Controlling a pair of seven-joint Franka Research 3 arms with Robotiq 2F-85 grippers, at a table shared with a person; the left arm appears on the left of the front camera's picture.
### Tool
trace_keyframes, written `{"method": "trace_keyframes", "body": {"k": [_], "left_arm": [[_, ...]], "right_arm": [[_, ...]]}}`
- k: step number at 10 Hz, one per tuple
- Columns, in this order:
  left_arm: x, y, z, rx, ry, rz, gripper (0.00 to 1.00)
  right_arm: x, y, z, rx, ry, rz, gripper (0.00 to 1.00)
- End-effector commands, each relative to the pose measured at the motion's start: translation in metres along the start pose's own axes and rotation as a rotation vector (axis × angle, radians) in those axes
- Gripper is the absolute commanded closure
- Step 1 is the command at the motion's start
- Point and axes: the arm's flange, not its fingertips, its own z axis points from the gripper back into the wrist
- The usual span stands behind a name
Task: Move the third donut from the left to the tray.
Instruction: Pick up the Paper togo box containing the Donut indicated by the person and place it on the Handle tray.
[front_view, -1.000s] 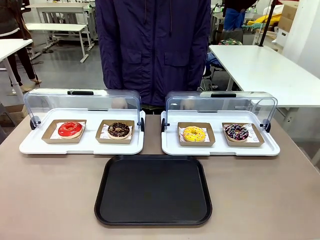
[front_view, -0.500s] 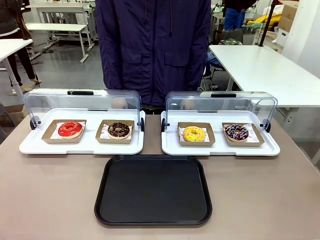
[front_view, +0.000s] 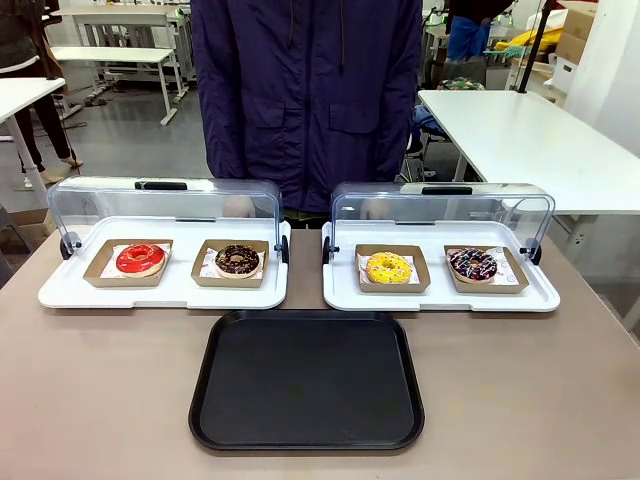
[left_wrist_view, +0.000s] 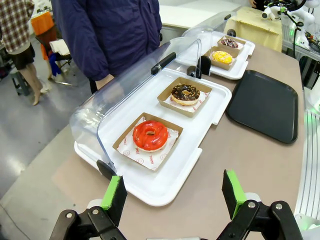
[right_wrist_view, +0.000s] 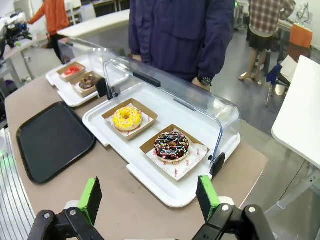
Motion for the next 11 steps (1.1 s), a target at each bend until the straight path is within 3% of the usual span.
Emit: {"method": "trace_keyframes", "body": {"k": [1,11], "left_arm": [[-0.0002,-0.0013,0.0014,-0.008,0.005,-0.007,0.0],[-0.0002,-0.0013,0.0014,-0.008,0.005,-0.007,0.0]], "right_arm": [[0.0005,-0.0037,-0.0018,-0.003,-0.023,0.025,0.0],[0.0005,-0.0037,-0.0018,-0.003,-0.023,0.025,0.0]]}}
